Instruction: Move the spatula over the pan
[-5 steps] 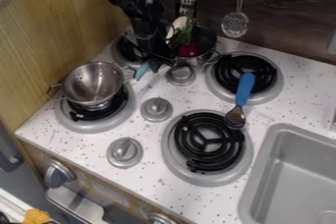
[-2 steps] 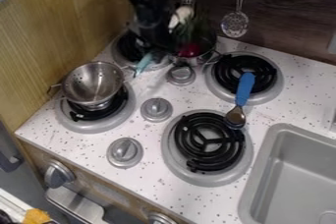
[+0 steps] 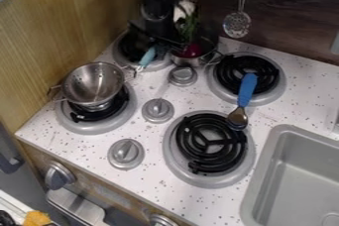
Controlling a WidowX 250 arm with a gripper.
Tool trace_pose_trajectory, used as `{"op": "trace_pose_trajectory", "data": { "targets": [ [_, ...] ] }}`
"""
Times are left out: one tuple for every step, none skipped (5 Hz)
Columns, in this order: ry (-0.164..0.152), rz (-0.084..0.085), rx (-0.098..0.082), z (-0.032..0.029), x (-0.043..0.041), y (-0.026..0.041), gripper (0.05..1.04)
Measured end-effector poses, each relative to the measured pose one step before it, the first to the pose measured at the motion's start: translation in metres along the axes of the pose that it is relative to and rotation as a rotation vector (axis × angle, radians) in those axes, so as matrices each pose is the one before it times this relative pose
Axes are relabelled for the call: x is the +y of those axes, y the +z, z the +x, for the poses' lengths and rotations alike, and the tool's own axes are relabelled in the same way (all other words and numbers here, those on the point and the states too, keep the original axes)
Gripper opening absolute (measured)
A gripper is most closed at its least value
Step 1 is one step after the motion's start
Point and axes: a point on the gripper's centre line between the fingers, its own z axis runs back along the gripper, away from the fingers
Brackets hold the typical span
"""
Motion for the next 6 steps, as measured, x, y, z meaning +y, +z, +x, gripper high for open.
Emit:
{"op": "trace_pose_trajectory", "data": {
  "targets": [
    [0.0563, 0.0093, 0.0246, -0.00135, -0.00241, 0.00977, 0.28],
    [0.1125, 0.019, 0.0414, -0.00937, 0.00056, 0.00911, 0.28],
    [0.1104, 0.0673, 0.0399, -0.02041, -0.00683, 0.01035, 0.28],
    [0.1058, 0.0722, 0.0033, -0.01892, 0.00246, 0.00907, 0.28],
    [0.0576, 0.0223, 0.0463, -0.01171, 0.00551, 0.00966, 0.28],
    [-0.0047, -0.0151, 0.0486, -0.00588, 0.01477, 0.00152, 0.28]
  ]
}}
